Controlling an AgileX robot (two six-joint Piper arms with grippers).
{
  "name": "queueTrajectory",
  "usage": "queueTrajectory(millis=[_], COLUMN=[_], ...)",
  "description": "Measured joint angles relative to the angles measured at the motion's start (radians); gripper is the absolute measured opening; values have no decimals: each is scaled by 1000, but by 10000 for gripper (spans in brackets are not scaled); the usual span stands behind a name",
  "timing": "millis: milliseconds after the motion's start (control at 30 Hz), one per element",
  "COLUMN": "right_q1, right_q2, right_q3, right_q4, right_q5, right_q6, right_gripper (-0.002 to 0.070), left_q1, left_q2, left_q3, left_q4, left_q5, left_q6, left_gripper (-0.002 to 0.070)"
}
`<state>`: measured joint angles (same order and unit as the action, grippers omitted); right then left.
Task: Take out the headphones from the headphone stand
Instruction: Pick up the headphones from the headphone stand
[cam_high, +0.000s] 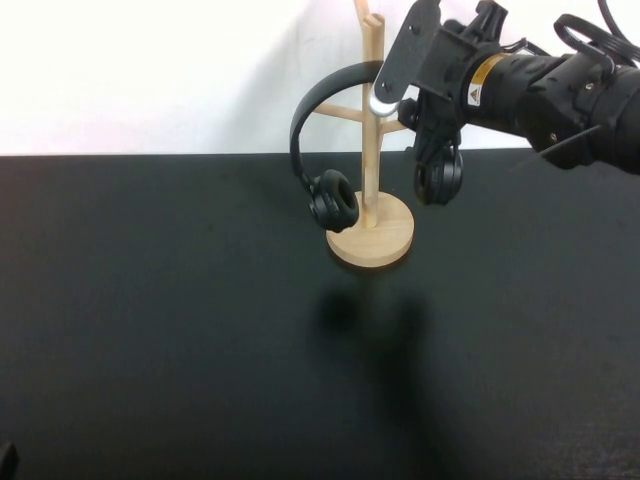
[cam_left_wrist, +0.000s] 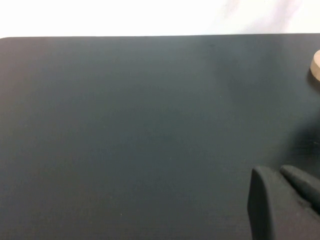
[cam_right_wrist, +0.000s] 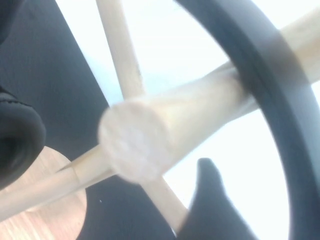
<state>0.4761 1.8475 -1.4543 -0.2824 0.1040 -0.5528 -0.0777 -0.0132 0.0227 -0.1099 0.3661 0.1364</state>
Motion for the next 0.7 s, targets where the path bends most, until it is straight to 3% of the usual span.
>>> queueTrajectory(millis=[333,533,700], right_q1=[-5,-5,-5], right_q2=[8,10,-12], right_q3=[0,0,0], right_q4=[-11,-12,-13], right_q5=[-8,-8,-6], right_q6=[-2,-2,-2], right_gripper=[153,51,40], left_q1=[0,0,0], left_q2=[0,0,0], left_q3=[0,0,0], left_q4=[0,0,0], left_q5=[0,0,0], left_q6=[0,0,0], left_gripper=[-3,-3,-3])
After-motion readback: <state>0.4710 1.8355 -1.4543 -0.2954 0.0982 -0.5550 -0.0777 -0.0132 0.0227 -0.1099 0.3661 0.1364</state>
